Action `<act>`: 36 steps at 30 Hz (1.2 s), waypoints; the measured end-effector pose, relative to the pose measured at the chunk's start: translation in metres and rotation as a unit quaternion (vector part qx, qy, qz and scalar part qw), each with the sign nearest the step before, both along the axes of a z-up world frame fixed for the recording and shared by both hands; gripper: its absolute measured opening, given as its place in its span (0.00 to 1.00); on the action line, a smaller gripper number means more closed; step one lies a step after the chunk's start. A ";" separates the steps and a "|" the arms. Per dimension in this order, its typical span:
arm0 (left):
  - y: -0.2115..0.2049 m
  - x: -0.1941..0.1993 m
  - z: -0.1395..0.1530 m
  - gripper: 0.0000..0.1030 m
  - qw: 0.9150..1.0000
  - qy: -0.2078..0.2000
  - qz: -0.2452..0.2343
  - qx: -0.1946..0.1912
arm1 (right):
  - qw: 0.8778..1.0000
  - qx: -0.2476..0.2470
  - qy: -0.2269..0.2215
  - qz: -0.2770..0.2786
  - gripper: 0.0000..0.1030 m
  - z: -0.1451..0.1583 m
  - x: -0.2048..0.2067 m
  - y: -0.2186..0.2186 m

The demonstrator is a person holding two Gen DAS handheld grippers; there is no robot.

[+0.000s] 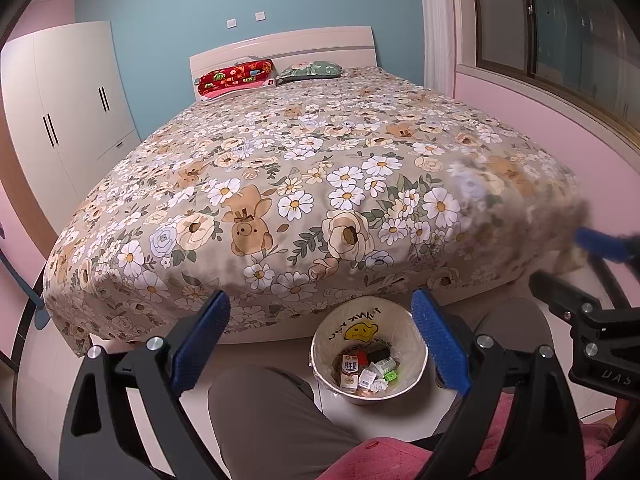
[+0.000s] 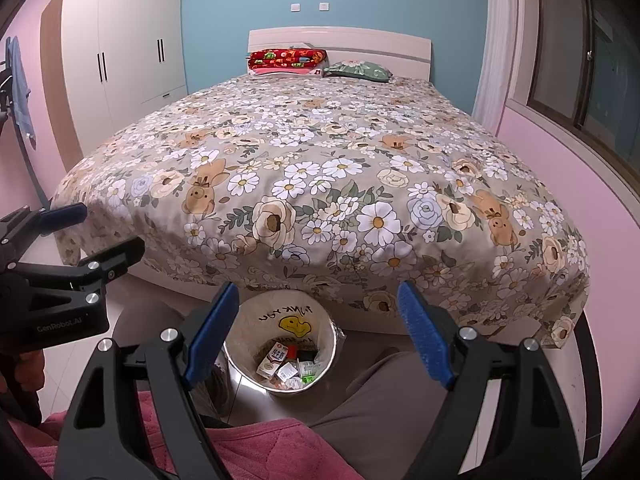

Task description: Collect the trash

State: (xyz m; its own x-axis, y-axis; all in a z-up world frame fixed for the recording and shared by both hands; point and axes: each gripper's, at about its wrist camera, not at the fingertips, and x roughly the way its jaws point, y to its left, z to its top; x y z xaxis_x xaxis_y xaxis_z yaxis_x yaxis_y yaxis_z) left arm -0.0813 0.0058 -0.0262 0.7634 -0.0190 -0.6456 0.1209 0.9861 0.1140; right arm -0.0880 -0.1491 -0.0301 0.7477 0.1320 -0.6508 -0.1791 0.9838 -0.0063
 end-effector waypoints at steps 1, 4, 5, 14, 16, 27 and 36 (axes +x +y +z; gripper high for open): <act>0.000 0.000 0.000 0.91 1.000 0.000 0.000 0.000 | 1.000 0.000 0.000 0.001 0.78 0.000 0.000 0.000; 0.000 0.000 0.000 0.91 1.000 0.001 0.001 0.000 | 1.000 -0.002 0.000 0.004 0.78 0.002 0.001 0.002; 0.000 0.000 0.001 0.91 1.000 0.000 0.001 -0.001 | 1.000 -0.003 0.000 0.005 0.78 0.002 0.001 0.003; 0.001 0.000 0.001 0.91 1.000 0.000 0.001 0.000 | 1.000 -0.004 0.000 0.007 0.78 0.003 0.002 0.005; 0.001 0.000 0.001 0.91 1.000 0.000 0.001 0.000 | 1.000 -0.004 0.000 0.007 0.78 0.002 0.002 0.005; 0.000 0.001 0.001 0.91 1.000 0.002 0.002 -0.002 | 1.000 -0.004 0.003 0.007 0.78 0.000 0.001 0.005; -0.001 0.000 0.000 0.91 1.000 0.003 0.002 -0.002 | 1.000 -0.004 0.012 0.008 0.78 -0.004 0.002 0.004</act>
State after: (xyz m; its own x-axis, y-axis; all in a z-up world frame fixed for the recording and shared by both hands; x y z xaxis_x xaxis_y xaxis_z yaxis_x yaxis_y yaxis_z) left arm -0.0810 0.0051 -0.0257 0.7598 -0.0176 -0.6499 0.1168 0.9871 0.1098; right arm -0.0860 -0.1451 -0.0339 0.7301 0.1386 -0.6691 -0.1958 0.9806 -0.0105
